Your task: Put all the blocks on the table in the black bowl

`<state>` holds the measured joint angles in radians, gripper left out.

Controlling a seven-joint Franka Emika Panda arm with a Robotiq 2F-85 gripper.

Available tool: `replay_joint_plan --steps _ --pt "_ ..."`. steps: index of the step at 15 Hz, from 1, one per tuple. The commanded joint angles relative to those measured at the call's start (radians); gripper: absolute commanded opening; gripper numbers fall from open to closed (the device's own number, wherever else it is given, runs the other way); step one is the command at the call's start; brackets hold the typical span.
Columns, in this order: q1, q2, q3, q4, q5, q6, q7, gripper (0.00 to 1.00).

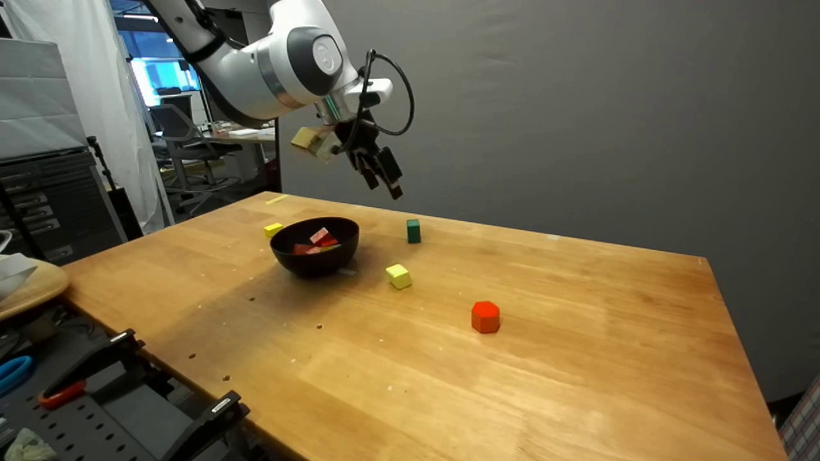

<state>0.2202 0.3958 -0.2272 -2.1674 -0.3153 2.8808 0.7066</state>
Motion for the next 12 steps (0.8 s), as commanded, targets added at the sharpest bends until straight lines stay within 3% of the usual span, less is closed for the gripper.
replay_joint_plan --steps 1,6,12 --pt "0.061 0.161 -0.07 0.184 -0.017 0.003 0.006 1.0" --pt "0.041 0.3 -0.043 0.341 0.065 -0.048 -0.049 1.0" --pt "0.01 0.387 -0.019 0.423 0.137 -0.128 -0.116 1.0"
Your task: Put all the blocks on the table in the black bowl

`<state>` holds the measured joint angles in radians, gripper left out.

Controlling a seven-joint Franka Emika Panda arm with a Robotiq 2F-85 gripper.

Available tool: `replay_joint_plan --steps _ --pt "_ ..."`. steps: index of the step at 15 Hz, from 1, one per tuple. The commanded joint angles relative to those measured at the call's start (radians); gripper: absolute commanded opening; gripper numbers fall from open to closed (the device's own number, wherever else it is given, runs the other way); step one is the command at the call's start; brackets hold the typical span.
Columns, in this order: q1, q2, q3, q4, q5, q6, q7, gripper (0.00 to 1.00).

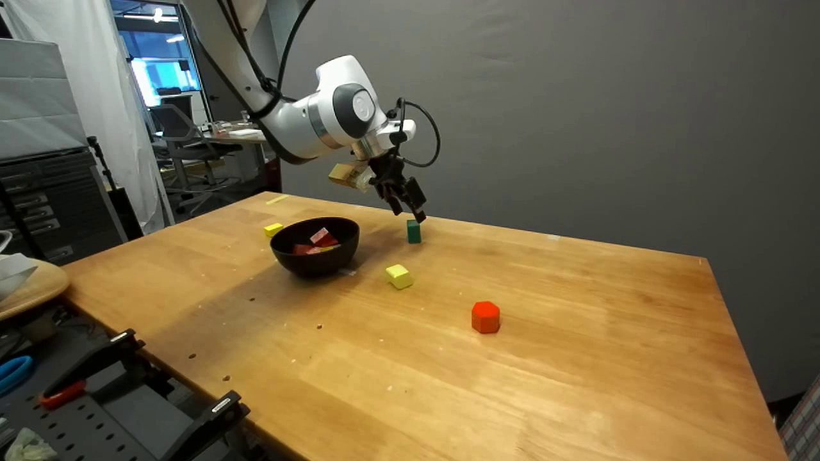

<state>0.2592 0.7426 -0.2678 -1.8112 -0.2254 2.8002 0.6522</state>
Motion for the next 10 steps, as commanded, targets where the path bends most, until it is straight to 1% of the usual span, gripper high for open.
replay_joint_plan --steps 1,2,3,5,6,7,10 --pt "-0.028 0.049 0.018 0.075 0.056 -0.056 -0.066 1.0" --pt "-0.032 0.056 0.018 0.082 0.064 -0.067 -0.071 0.94" --pt "-0.04 0.058 0.024 0.084 0.075 -0.072 -0.078 0.73" --pt "-0.058 0.056 0.042 0.082 0.107 -0.084 -0.098 0.68" --pt "-0.074 0.049 0.062 0.077 0.13 -0.087 -0.109 0.62" --pt "-0.083 0.045 0.073 0.076 0.15 -0.093 -0.117 0.52" --pt "-0.106 0.023 0.107 0.059 0.205 -0.091 -0.141 0.29"
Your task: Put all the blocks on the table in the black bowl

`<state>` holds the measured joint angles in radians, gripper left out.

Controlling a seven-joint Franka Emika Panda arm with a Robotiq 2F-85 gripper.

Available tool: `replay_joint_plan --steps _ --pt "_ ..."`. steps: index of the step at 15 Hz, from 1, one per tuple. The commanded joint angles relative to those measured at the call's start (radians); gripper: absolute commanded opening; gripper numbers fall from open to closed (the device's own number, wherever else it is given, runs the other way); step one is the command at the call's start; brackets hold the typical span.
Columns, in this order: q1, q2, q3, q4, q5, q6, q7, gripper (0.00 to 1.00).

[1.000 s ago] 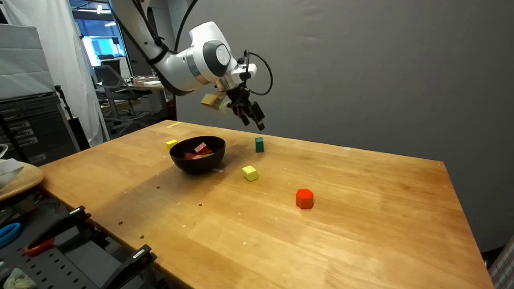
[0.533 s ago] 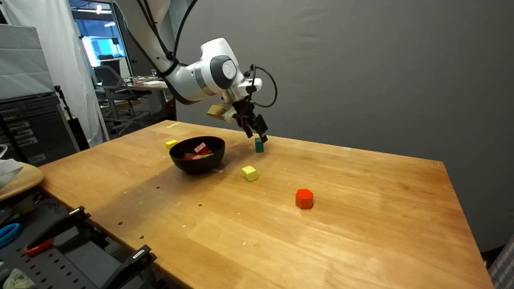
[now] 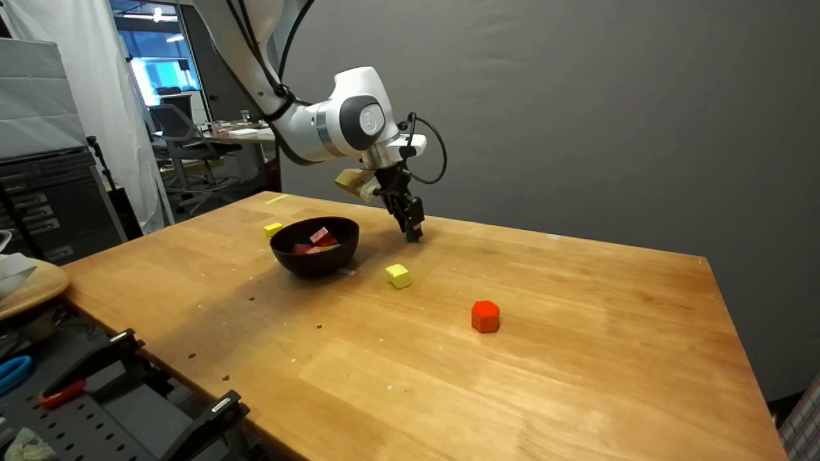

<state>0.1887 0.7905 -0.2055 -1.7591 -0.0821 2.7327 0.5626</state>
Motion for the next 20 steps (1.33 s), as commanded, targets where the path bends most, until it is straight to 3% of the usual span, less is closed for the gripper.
replay_joint_plan --steps 1,4,8,11,12,16,18,20 --pt "-0.037 -0.037 0.05 0.0 0.074 -0.021 -0.06 0.25" --pt "-0.036 -0.103 0.08 -0.036 0.095 -0.023 -0.109 0.25" --pt "0.0 -0.283 0.112 -0.134 0.037 -0.098 -0.229 0.25" --pt "0.069 -0.434 0.084 -0.226 -0.06 -0.256 -0.182 0.25" --pt "0.063 -0.479 0.109 -0.261 -0.062 -0.325 -0.186 0.25" --pt "0.013 -0.569 0.241 -0.349 0.085 -0.474 -0.294 0.25" --pt "0.009 -0.571 0.271 -0.37 0.135 -0.479 -0.299 0.25" --pt "0.014 -0.556 0.264 -0.403 0.117 -0.437 -0.235 0.25"
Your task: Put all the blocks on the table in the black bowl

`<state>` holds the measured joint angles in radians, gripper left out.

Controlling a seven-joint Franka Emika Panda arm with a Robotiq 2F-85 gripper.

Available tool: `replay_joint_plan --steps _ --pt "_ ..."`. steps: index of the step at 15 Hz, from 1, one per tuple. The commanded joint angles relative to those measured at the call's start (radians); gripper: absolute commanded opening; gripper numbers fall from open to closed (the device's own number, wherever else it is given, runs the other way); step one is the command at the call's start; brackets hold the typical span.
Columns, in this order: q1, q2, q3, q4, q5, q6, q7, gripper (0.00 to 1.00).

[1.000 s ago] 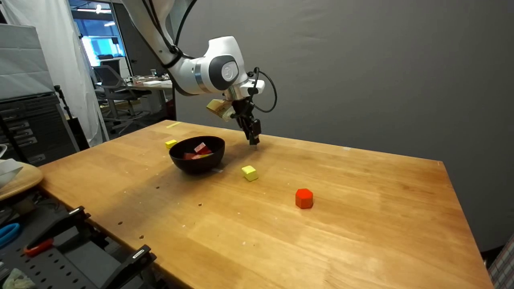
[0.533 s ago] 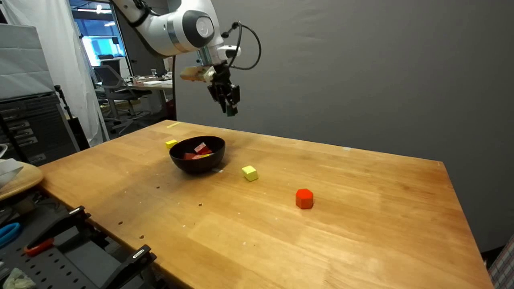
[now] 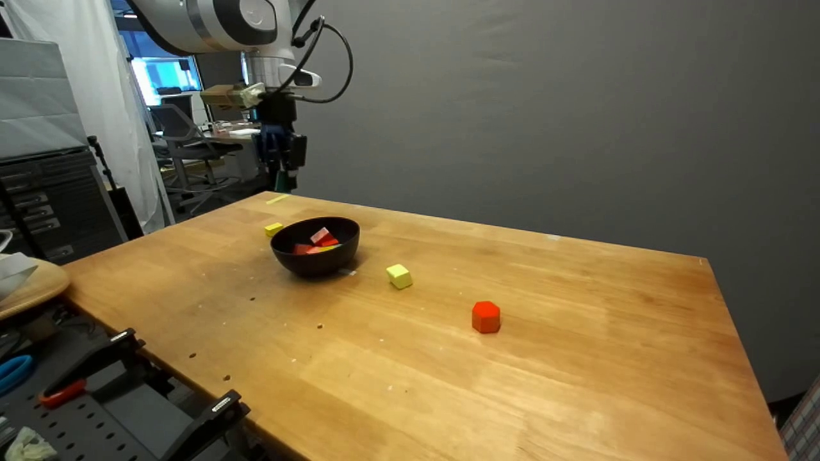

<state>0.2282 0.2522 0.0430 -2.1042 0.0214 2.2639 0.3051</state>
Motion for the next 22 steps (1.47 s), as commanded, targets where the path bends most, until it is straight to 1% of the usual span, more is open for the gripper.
replay_joint_plan --steps 1,5,6,7,8,9,11,12,14,15,16,18,20,21,22 --pt "-0.024 -0.011 0.008 -0.074 -0.008 0.039 0.044 0.25" --pt "-0.041 0.019 -0.009 -0.138 -0.025 0.129 0.068 0.25" --pt "-0.043 0.026 -0.01 -0.154 -0.03 0.185 0.068 0.44" --pt "-0.044 0.024 -0.011 -0.172 -0.032 0.25 0.067 0.75" --pt "-0.038 0.011 -0.014 -0.198 -0.05 0.327 0.069 0.77" --pt "-0.02 0.002 -0.031 -0.217 -0.1 0.388 0.097 0.83" --pt "0.014 -0.037 -0.061 -0.252 -0.197 0.474 0.154 0.99" --pt "0.031 -0.056 -0.076 -0.266 -0.248 0.514 0.183 1.0" --pt "0.038 -0.089 -0.051 -0.28 -0.256 0.551 0.172 1.0" --pt "0.05 -0.093 -0.051 -0.276 -0.279 0.568 0.182 1.0" --pt "0.052 -0.093 -0.037 -0.27 -0.271 0.58 0.173 1.0" --pt "0.037 -0.056 0.025 -0.227 -0.176 0.594 0.106 1.0" --pt "0.044 0.0 0.05 -0.17 -0.152 0.572 0.09 1.0" --pt "0.036 0.036 0.079 -0.136 -0.107 0.553 0.056 1.0" --pt "0.039 0.078 0.089 -0.094 -0.087 0.525 0.054 1.0"
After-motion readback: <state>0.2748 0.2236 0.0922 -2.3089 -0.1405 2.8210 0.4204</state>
